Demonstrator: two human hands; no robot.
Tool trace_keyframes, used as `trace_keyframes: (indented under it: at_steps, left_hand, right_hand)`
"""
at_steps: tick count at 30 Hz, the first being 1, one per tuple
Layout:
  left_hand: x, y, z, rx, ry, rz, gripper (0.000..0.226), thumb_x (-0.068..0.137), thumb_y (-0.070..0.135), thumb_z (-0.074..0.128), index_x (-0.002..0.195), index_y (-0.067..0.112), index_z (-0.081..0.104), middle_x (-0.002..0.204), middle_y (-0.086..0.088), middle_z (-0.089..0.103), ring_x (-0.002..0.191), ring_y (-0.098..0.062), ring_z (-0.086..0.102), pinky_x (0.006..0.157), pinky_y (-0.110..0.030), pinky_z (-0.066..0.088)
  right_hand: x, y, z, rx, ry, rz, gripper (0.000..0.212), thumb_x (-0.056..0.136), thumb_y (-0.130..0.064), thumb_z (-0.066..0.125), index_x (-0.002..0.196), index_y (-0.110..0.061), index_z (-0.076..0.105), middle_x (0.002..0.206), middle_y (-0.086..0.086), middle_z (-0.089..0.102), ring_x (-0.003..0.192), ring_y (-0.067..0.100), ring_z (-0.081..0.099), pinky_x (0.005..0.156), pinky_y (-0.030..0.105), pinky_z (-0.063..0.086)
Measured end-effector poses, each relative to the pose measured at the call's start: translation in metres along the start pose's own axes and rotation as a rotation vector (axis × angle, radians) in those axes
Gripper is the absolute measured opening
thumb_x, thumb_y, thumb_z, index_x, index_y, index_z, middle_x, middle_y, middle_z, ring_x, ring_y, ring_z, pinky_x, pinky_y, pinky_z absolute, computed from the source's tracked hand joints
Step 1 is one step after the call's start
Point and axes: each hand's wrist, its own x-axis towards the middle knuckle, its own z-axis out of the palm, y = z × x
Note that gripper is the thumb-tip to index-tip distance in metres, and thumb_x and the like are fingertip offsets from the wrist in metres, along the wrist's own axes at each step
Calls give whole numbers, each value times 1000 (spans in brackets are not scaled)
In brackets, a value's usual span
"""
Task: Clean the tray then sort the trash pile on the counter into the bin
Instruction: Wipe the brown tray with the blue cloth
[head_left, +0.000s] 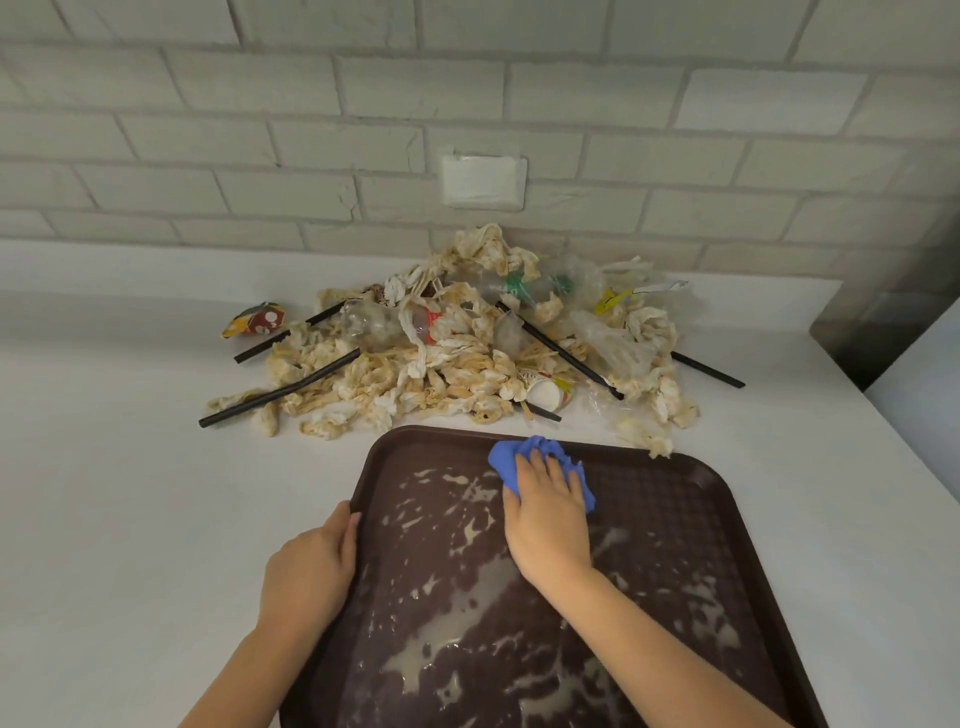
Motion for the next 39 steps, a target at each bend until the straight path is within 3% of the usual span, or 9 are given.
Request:
trace_keyframes:
  at_steps: [10, 15, 17, 19, 26, 29, 32, 35, 39]
  left_hand:
    - [1, -2, -2, -24, -14, 16, 30, 100, 36, 30, 107, 22, 56, 65, 2, 58, 66, -22, 61, 56, -30, 41]
    - [1, -3, -5, -51, -20, 1, 28, 100, 34, 33, 105, 23, 58, 68, 1, 60, 71, -23, 62, 51, -27, 33]
    - [1, -4, -6, -71, -27, -2, 27, 100, 33, 34, 103, 23, 59, 70, 0, 62, 71, -22, 62, 54, -29, 35]
    - [2, -5, -5, -89, -35, -16, 28, 99, 33, 34, 100, 23, 60, 72, -1, 65, 71, -22, 61, 56, -30, 38]
    - [2, -3, -3, -210, 3, -147, 26, 97, 31, 40, 100, 32, 66, 64, 5, 62, 66, -13, 58, 53, -23, 36]
    - [2, -3, -4, -271, -4, -189, 27, 96, 27, 44, 108, 32, 67, 75, 5, 68, 75, -16, 62, 59, -26, 43]
    - [2, -5, -3, -315, 7, -220, 26, 95, 28, 46, 108, 28, 69, 88, -1, 72, 85, -22, 64, 72, -31, 49]
    - [2, -5, -3, -301, 12, -209, 26, 96, 30, 46, 104, 26, 70, 83, -1, 71, 83, -22, 64, 66, -28, 45]
    - [1, -3, -7, -302, 5, -163, 26, 97, 30, 44, 103, 29, 70, 80, 0, 71, 79, -19, 64, 60, -25, 43]
  right_hand:
    - [29, -67, 7, 167, -198, -230, 50, 101, -32, 31, 149, -19, 22, 158, 0, 17, 145, 16, 11, 119, 36, 2]
    - [46, -85, -5, 282, -355, -335, 38, 101, -25, 35, 136, -17, 45, 140, 6, 46, 129, 24, 40, 111, 39, 26]
    - [49, -89, -13, 328, -416, -335, 34, 101, -24, 34, 129, -13, 52, 126, 13, 55, 114, 31, 51, 94, 41, 39]
    - [51, -90, -20, 365, -469, -325, 34, 101, -24, 32, 125, -9, 52, 118, 20, 56, 106, 35, 52, 79, 37, 38]
    - [34, -83, -12, 500, -532, -345, 32, 99, -27, 39, 128, -21, 53, 123, 10, 56, 111, 27, 52, 85, 35, 38]
    - [20, -73, -7, 606, -553, -332, 28, 97, -24, 45, 120, -18, 60, 120, 8, 59, 109, 25, 54, 92, 35, 40]
    - [5, -61, -6, 708, -582, -313, 25, 90, -24, 51, 107, -11, 64, 107, 8, 63, 100, 23, 58, 87, 33, 39]
    - [-3, -49, -16, 778, -653, -282, 33, 80, -31, 53, 100, -7, 65, 96, 4, 62, 89, 13, 55, 82, 30, 38]
    - [3, -35, -42, 1007, -628, -187, 18, 91, -11, 54, 103, -2, 63, 92, 3, 63, 85, 12, 58, 74, 24, 43]
